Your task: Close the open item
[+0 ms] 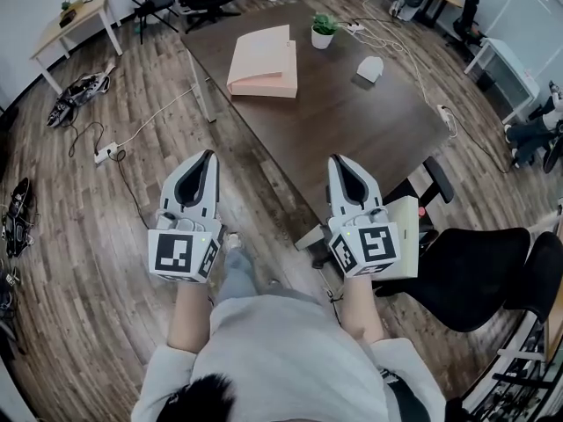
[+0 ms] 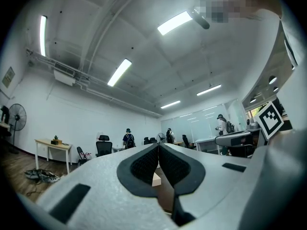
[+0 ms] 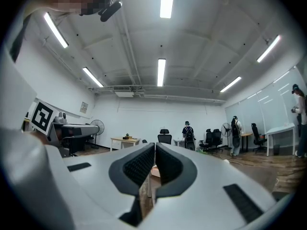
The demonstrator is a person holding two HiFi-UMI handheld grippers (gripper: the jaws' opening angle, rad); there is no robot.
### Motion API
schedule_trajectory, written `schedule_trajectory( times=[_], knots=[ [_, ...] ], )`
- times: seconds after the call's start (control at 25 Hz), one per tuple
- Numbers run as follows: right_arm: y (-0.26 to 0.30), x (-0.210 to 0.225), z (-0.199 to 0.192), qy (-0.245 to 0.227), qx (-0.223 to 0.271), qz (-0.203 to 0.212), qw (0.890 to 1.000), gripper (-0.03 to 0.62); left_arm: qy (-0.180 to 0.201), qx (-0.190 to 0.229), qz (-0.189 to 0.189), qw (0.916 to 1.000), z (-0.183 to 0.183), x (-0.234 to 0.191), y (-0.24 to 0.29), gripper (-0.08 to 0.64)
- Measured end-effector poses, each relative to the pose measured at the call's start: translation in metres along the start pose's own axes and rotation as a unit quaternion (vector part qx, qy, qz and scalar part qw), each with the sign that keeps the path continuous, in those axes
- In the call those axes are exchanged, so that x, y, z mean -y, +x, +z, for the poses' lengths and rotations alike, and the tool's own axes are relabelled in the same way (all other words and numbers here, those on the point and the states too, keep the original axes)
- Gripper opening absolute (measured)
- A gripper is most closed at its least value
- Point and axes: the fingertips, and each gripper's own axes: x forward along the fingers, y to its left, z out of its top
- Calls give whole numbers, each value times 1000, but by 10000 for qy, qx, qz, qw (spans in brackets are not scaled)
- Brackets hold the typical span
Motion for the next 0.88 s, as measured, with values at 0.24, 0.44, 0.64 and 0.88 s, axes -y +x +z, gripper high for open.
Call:
schedule_trajectory(
  times=[0.24, 0.44, 0.64, 0.88],
  knots=[
    [41, 12, -5, -24, -28, -125, 9999, 14, -25, 21, -96, 9999, -10, -26, 39, 9],
    [92, 24, -6, -61, 4, -219, 9997, 14, 2, 47, -191, 9998, -17, -58, 82, 9],
    [147, 29, -6, -48, 8, -287, 9996, 14, -41, 69, -236, 9997, -21, -99, 123, 9],
    [208, 31, -12, -16, 42, -408, 9992, 14, 21, 54, -374, 9993, -32, -144, 168, 9]
  ],
)
